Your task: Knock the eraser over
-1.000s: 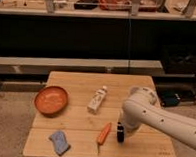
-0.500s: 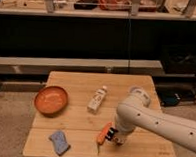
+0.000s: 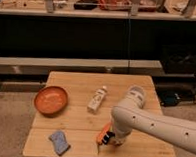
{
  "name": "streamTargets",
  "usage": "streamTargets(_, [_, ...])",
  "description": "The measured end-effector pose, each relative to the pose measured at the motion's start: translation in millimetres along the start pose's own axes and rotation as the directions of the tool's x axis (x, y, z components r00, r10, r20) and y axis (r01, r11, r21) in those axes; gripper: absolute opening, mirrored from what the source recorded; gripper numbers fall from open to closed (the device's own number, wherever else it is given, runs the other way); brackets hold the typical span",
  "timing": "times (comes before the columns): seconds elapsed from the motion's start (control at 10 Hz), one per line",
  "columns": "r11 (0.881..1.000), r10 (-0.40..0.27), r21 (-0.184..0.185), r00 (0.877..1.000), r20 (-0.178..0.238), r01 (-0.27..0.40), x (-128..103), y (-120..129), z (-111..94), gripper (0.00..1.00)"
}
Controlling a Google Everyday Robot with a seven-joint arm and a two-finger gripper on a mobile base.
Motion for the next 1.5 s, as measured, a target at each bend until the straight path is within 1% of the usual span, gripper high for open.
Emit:
streamTargets(0.1, [1.000,-0.013,-0.002,1.000,0.001,0.013,-14.1,-5.6,1.9,0.00])
streamTargets(0.2, [1.000,-0.023,-0.006,1.000,0.001,0.023,-21.5,-7.5,3.0,0.00])
streamTargets(0.5, [0.999,-0.036,-0.025,0.999,-0.008,0.036,-30.8,2.7,12.3,0.00])
streamTargets(0.7, [0.999,-0.044,-0.019,0.999,0.002,0.044,-47.4,-10.0,17.5,0.00])
streamTargets(0.8, [0.999,-0.042,-0.024,0.999,0.000,0.042,-47.4,-8.5,18.5,0.00])
streamTargets(1.0, [0.999,-0.042,-0.035,0.999,-0.002,0.042,-49.5,-4.7,26.7,0.00])
streamTargets(1.1, [0.998,-0.047,-0.034,0.999,0.003,0.048,-52.4,-6.8,29.7,0.00])
streamTargets(1.3, [0.998,-0.049,-0.028,0.999,0.009,0.050,-55.3,-18.3,28.3,0.00])
streamTargets(1.5, [0.997,-0.058,-0.042,0.998,0.011,0.058,-57.7,-14.4,31.7,0.00])
